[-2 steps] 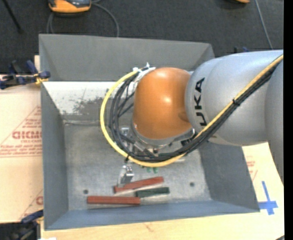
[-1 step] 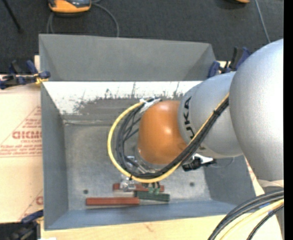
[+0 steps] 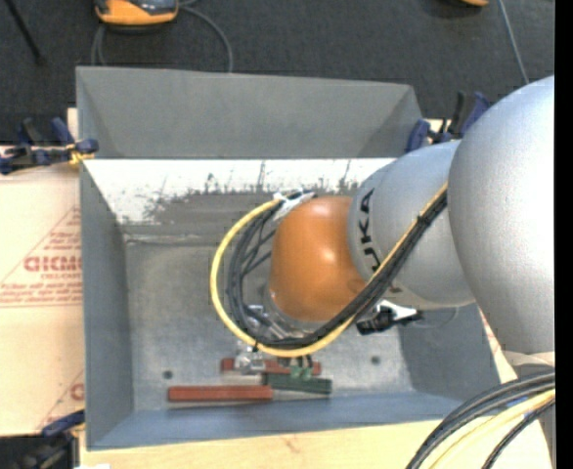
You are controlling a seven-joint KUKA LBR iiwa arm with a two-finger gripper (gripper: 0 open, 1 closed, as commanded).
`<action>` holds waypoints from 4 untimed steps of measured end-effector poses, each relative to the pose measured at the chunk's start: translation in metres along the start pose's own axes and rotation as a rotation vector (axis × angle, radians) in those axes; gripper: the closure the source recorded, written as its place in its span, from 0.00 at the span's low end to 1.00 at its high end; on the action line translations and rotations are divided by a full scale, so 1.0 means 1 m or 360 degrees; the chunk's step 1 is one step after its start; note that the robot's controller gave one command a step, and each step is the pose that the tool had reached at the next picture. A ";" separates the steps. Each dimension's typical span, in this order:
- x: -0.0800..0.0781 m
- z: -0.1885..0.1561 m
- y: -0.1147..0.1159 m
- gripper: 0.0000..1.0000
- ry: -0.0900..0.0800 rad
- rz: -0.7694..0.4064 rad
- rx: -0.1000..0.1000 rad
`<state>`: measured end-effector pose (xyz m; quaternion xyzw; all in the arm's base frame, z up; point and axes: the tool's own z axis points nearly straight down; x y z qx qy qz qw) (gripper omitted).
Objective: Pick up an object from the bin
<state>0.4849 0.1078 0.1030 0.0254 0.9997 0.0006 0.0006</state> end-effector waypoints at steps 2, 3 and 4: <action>-0.001 -0.090 -0.002 1.00 0.0007 -0.0007 0.0004; -0.004 -0.119 -0.006 0.00 -0.0002 -0.0062 0.0001; -0.004 -0.119 -0.006 0.00 -0.0002 -0.0060 0.0001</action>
Offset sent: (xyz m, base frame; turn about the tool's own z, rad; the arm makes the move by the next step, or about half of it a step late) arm 0.0017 -0.0030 0.1016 -0.0097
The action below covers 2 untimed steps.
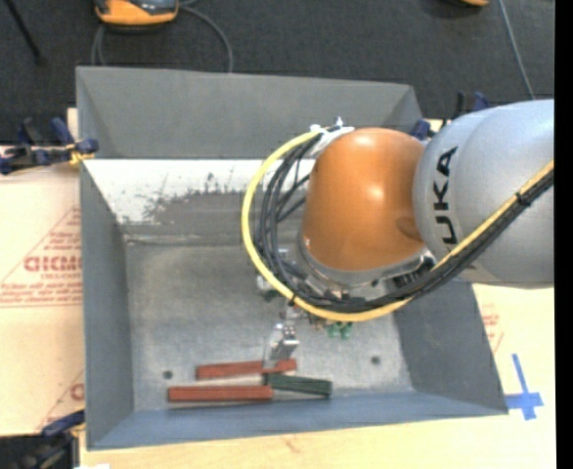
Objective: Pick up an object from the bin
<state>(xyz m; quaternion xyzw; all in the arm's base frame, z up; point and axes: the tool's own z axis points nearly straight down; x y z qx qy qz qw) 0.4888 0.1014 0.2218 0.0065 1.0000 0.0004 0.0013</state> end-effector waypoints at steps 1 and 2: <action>0.000 0.001 0.000 0.00 -0.0002 0.0001 -0.0001; 0.002 0.014 0.015 0.00 0.0028 0.0045 0.0006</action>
Offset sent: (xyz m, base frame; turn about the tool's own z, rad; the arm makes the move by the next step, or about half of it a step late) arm 0.0035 0.0417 0.0772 0.0755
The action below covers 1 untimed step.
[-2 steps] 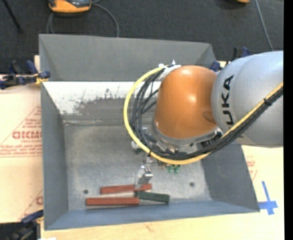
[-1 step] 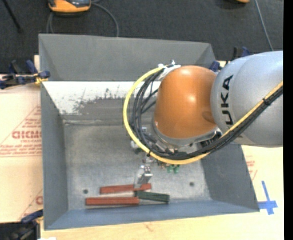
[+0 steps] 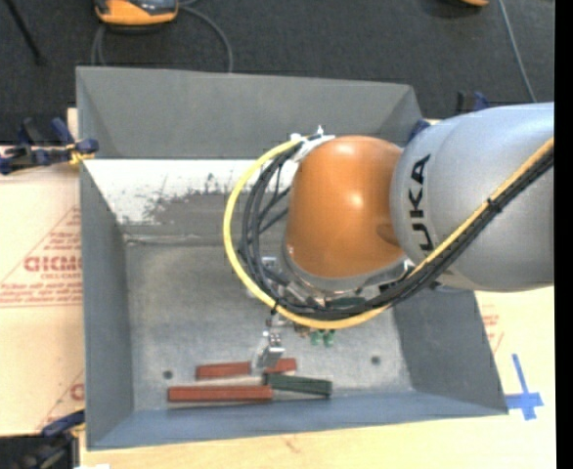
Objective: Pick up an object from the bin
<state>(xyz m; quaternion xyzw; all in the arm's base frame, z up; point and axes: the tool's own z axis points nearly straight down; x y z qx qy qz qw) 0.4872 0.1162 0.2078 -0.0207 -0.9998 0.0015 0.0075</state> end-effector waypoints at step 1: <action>-0.001 0.119 -0.033 1.00 -0.0077 -0.0127 -0.0021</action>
Offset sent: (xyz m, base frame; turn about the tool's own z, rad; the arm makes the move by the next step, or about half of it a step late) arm 0.0000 0.0000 0.0000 0.0000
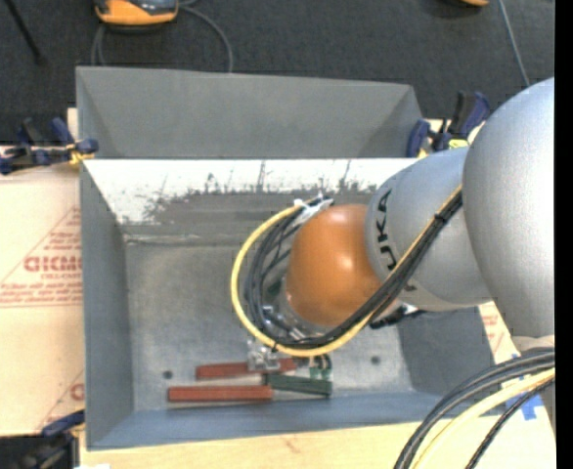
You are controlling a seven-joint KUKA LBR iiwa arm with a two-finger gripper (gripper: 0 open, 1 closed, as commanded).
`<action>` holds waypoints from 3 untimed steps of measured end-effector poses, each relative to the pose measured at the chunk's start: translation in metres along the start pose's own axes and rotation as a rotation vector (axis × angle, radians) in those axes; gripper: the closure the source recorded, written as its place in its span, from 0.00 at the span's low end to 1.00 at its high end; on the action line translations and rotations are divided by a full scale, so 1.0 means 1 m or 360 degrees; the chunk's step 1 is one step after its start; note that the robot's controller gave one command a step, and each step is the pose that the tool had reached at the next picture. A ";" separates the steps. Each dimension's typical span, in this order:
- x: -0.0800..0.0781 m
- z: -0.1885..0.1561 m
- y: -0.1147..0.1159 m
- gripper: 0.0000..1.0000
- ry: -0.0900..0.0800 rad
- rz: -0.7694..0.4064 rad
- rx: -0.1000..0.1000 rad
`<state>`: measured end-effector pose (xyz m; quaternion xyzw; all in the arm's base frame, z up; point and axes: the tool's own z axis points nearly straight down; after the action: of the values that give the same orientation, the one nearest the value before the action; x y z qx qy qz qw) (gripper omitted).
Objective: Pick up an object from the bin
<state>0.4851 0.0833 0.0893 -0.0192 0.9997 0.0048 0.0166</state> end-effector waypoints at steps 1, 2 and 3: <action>0.000 0.009 -0.002 0.00 -0.0025 0.0008 0.0003; 0.010 0.009 -0.002 1.00 0.0050 0.0006 0.0010; 0.010 0.009 -0.002 1.00 0.0050 0.0008 0.0010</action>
Offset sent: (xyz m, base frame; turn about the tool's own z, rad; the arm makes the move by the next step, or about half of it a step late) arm 0.0000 0.0000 0.0000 0.0000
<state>0.4755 0.0807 0.0797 -0.0168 0.9999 0.0015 0.0010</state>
